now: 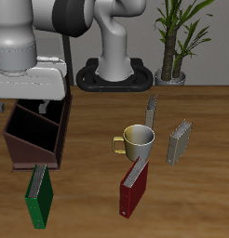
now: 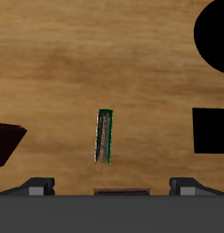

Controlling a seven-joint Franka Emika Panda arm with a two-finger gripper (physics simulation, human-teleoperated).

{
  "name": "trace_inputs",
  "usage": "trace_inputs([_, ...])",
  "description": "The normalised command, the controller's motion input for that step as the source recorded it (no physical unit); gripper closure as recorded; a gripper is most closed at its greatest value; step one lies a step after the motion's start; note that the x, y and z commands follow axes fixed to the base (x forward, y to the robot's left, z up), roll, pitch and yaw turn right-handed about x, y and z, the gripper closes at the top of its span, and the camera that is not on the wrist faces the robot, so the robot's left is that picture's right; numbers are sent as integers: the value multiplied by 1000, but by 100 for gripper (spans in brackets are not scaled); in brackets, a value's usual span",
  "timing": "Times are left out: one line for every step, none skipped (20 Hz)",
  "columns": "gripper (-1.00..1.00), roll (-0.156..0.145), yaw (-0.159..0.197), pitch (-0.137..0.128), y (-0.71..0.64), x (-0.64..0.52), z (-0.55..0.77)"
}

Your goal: Place the green book into the right desk caddy's right compartment

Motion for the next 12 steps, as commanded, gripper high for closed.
trace_inputs([-100,-49,-11,-41,42,-38,-417])
trace_inputs([-100,19,36,1,113,-4,-175])
trace_inputs([-100,0,0,0,41,-18,4])
trace_inputs([-100,-51,-20,-63,208,10,-638])
trace_inputs([-100,0,0,0,72,-41,4])
trace_inputs([-100,-18,66,-68,149,-29,-206])
trace_inputs([-100,-20,-77,-11,136,40,-401])
trace_inputs([-100,6,-43,-11,12,-10,-133])
trace_inputs([-100,-44,-34,-13,-13,36,-287])
trace_inputs([-100,31,21,6,31,72,-345])
trace_inputs([-100,-19,-26,17,-98,42,-297])
trace_inputs([-100,0,0,0,67,-40,13])
